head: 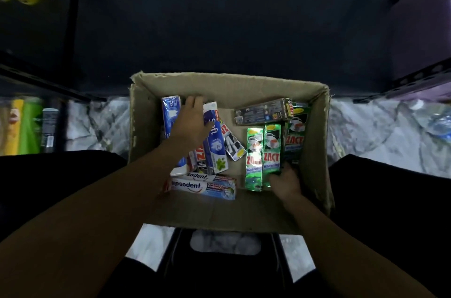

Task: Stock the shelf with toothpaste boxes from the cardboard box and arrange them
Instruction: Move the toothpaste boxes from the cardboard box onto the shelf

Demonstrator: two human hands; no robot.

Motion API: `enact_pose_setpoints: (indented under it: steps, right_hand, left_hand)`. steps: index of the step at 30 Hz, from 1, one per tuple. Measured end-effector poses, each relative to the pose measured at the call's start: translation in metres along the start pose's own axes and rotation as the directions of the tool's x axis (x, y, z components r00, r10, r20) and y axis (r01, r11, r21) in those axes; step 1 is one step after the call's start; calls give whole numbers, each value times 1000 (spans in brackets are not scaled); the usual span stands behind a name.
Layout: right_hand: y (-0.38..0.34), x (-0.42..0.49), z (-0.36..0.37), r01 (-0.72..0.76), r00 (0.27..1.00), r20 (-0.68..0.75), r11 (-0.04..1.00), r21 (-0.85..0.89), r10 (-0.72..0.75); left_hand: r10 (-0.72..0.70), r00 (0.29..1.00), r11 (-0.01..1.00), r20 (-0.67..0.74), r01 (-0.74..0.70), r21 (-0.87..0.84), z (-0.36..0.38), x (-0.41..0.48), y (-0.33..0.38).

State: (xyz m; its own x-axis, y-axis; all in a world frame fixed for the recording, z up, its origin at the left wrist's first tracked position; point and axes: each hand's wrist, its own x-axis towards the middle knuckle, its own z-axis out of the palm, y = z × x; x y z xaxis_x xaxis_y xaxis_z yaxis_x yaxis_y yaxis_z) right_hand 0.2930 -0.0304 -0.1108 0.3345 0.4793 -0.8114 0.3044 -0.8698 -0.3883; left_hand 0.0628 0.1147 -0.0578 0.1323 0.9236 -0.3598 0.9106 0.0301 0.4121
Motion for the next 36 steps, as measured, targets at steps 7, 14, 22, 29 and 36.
enact_pose_setpoints:
  steps: [7,14,22,29,36]
  right_hand:
    - [9,2,6,-4,997,81,998,68,-2]
    - [2,-10,5,39,998,34,986,162,-45]
    - [-19,-20,-5,-29,987,157,971,237,-9]
    - [-32,-37,-16,16,993,111,987,157,-34]
    - [-75,-82,-62,298,955,87,925,-235,-285]
  left_hand:
    - [23,999,991,47,-29,128,-10,0,-2]
    - [38,998,995,55,-33,-94,-13,-2,8]
    - [99,963,995,250,-90,-47,-30,-5,25]
    - [153,938,987,312,-159,-6,-51,-24,22]
    - [283,936,952,211,-300,54,-93,-53,34]
